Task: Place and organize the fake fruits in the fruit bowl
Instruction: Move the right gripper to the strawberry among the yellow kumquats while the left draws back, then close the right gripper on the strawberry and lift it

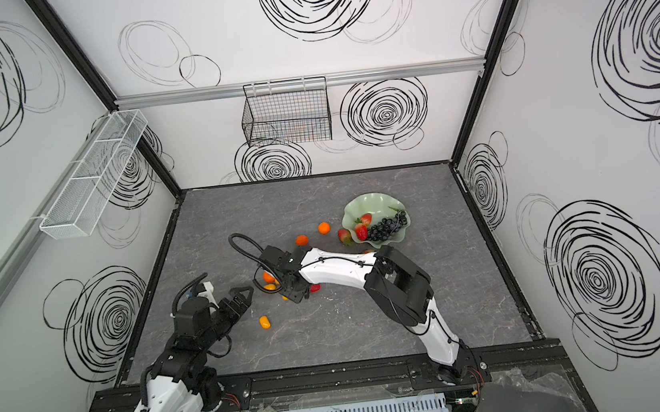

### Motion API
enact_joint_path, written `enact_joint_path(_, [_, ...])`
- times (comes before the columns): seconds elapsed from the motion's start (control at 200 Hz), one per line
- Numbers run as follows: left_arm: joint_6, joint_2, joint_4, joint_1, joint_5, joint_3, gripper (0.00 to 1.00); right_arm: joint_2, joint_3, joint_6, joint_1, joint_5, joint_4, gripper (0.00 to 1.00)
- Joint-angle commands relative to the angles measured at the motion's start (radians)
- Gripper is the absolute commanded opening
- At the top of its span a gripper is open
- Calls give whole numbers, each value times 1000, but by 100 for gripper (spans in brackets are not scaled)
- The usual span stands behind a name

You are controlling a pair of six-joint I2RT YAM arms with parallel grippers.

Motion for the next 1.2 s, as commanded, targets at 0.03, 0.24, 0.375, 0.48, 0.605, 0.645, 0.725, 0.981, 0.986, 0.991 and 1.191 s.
enact_joint_path(0.03, [-6, -6, 51, 8, 11, -9, 99, 45, 48, -13, 13, 44, -15, 48])
enact_joint_path(0.24, [-6, -3, 54, 8, 14, -9, 99, 81, 67, -11, 12, 58, -22, 48])
enact_joint_path(0.375, [-6, -3, 60, 8, 19, -12, 99, 98, 73, -12, 12, 70, -24, 46])
enact_joint_path(0.48, [-4, 0, 62, 8, 22, -12, 99, 115, 85, -11, 12, 86, -32, 43])
enact_joint_path(0.605, [-5, 1, 65, 8, 22, -12, 99, 121, 89, -10, 12, 98, -37, 40])
enact_joint_path(0.645, [-4, 2, 64, 8, 22, -11, 99, 121, 89, -8, 12, 99, -38, 39])
enact_joint_path(0.725, [-4, 0, 64, 8, 22, -12, 99, 121, 88, -8, 11, 104, -40, 37])
enact_joint_path(0.981, [0, 5, 73, 8, 19, -14, 99, 120, 88, -6, 12, 109, -44, 30])
enact_joint_path(0.986, [0, 5, 73, 8, 20, -14, 99, 119, 87, -6, 12, 109, -44, 30])
enact_joint_path(0.991, [0, 5, 73, 8, 20, -14, 99, 119, 87, -6, 12, 108, -44, 30])
enact_joint_path(1.191, [4, 21, 87, 8, 23, -14, 99, 113, 89, -6, 11, 114, -50, 22])
